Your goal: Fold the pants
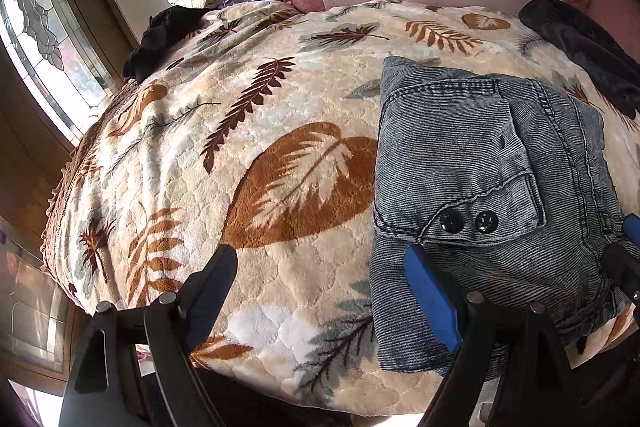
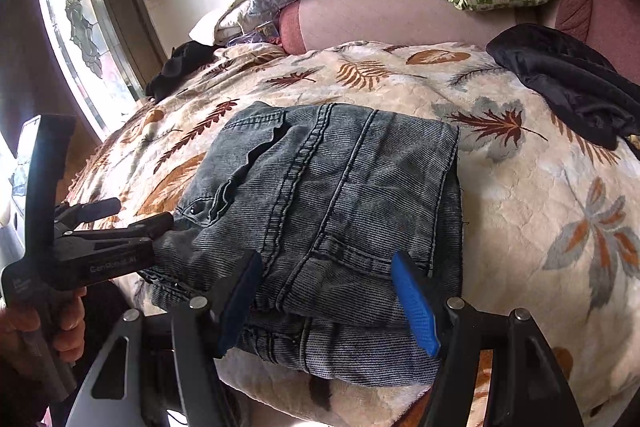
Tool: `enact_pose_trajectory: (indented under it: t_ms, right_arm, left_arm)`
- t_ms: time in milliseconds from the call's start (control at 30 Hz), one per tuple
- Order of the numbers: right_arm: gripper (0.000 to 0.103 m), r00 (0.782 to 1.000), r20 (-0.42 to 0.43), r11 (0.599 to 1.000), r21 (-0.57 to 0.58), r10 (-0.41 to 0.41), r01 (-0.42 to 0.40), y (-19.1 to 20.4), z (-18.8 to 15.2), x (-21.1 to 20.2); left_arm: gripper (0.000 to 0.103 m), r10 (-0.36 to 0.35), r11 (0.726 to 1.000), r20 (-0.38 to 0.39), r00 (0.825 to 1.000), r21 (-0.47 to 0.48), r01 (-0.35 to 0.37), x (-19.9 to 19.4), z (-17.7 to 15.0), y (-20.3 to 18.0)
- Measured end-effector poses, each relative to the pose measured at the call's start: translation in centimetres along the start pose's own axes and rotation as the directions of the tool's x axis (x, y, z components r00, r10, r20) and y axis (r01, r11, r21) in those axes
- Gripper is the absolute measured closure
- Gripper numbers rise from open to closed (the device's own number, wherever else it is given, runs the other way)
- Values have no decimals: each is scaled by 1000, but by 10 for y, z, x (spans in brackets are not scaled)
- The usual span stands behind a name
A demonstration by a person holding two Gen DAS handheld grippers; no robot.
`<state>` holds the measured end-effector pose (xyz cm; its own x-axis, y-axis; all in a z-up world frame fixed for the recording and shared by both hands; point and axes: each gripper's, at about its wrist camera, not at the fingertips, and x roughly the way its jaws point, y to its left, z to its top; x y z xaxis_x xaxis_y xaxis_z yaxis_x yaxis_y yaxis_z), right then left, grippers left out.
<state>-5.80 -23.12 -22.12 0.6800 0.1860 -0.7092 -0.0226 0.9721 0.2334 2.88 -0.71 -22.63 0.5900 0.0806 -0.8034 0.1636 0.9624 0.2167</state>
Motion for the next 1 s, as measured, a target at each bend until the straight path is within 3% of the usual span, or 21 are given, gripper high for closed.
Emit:
enact_pose_trajectory:
  t_ms: [267,567,900,1000]
  right_arm:
    - [33,998,-47,999,-38,-31,29,4,-4,11]
    - [32,994,-94,996,-81,-52,44,6,-9,22]
    - [32,996,-80,995,-92,-44,37,6,-11,20]
    - [32,997,-71,995,-96,-43,36,6,-12,16]
  left_arm:
    - [17,-2,1000,-15,1000,1,2,6,-6,-2]
    - [7,-7,1000,-29,1000,0,7,17,-11,-1]
    - [0,-24,998,-25,999,-59,22,21,-16,5]
    - [0,5,1000,-28,1000,-21,-6,16,-14,1]
